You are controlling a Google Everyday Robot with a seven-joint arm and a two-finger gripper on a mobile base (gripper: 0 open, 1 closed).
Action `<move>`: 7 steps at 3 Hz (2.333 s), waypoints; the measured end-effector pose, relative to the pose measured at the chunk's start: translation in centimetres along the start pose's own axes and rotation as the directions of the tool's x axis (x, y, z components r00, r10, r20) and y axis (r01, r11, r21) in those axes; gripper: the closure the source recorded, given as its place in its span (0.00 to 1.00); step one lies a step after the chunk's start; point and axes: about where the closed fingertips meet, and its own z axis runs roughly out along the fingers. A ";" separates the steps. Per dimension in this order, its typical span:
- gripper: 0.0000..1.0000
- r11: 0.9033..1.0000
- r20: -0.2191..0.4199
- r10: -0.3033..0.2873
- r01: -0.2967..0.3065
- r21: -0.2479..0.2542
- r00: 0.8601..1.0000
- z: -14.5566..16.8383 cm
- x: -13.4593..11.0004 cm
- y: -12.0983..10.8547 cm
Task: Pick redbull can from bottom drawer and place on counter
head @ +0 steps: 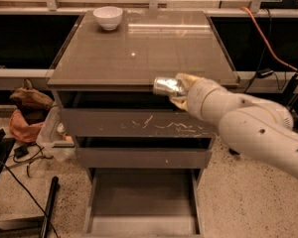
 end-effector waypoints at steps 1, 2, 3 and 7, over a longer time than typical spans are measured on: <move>1.00 0.993 -0.016 -0.070 0.071 0.092 0.997 -0.5 -0.1 -6.0; 1.00 0.985 -0.035 -0.106 0.109 0.136 0.994 1.1 1.2 -9.8; 1.00 0.986 -0.039 -0.106 0.110 0.121 0.994 5.1 2.5 -11.2; 0.82 0.969 0.028 0.188 -0.181 -0.168 0.982 13.5 2.0 -8.2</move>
Offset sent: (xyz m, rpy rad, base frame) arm 0.1132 -0.0370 0.0961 -0.1023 -0.2093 -0.0920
